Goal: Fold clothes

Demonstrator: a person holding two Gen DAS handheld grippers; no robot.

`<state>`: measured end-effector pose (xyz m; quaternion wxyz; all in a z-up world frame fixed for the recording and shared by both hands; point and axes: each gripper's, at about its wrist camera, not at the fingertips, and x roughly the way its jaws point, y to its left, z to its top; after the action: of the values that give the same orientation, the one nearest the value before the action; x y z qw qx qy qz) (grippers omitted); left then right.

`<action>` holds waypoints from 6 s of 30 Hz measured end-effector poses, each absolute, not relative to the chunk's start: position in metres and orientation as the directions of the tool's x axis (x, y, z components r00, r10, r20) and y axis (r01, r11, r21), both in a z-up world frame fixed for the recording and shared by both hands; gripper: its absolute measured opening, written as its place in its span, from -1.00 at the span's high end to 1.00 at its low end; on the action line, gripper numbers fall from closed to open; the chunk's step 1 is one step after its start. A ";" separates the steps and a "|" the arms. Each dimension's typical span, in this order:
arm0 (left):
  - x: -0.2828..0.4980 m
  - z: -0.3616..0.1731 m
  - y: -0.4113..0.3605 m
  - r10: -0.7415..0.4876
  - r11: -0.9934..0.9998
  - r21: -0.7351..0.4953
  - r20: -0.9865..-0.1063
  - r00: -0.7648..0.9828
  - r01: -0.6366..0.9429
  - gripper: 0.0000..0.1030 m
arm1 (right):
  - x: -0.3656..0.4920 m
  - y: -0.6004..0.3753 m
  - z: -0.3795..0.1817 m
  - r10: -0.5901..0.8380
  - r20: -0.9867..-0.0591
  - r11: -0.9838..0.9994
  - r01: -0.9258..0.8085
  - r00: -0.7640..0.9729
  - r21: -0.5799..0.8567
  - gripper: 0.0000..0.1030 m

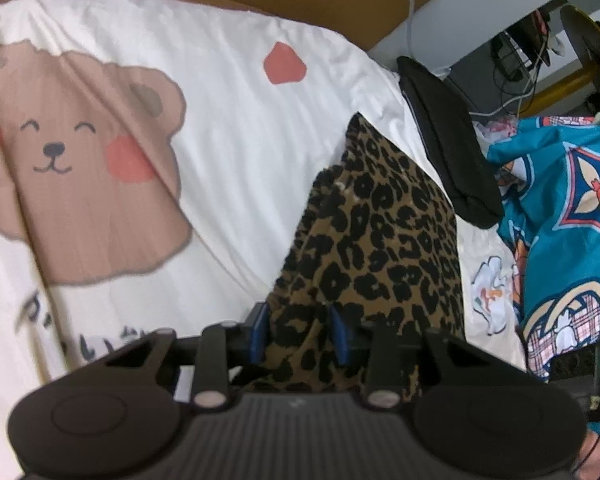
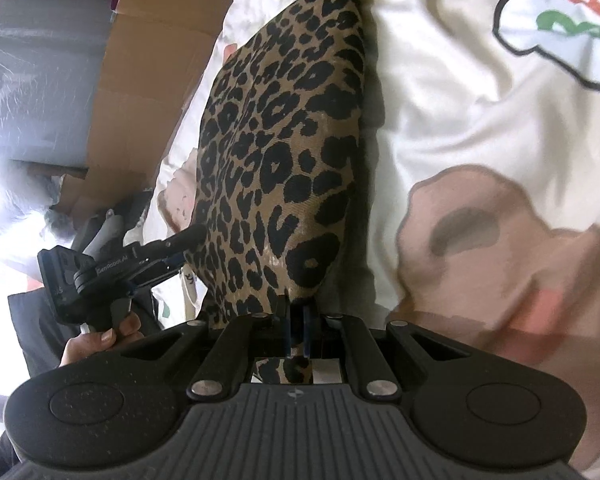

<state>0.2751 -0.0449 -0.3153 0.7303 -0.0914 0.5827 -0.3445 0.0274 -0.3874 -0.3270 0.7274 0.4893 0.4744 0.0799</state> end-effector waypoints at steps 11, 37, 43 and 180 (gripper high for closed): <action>0.250 -0.319 -0.050 -0.628 0.732 -0.578 -0.778 0.030 0.360 0.33 | 0.032 -0.418 -0.320 0.581 -0.627 0.535 0.337 0.518 0.775 0.93; 0.255 -0.293 -0.057 -0.631 0.735 -0.552 -0.769 0.100 0.394 -0.15 | 0.053 -0.428 -0.325 0.547 -0.634 0.535 0.354 0.547 0.767 0.17; 0.268 -0.296 -0.070 -0.615 0.751 -0.538 -0.781 0.110 0.382 -0.20 | 0.061 -0.435 -0.333 0.528 -0.639 0.513 0.390 0.559 0.765 0.17; 0.221 -0.179 -0.119 -0.598 0.729 -0.319 -0.727 0.338 0.606 0.47 | 0.083 -0.372 -0.191 0.291 -0.623 0.836 0.124 0.726 0.534 0.88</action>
<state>0.2213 -0.1190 -0.1787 0.8178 0.0042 0.4423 -0.3682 0.0832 -0.3722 -0.1913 0.8851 0.2821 0.3672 0.0472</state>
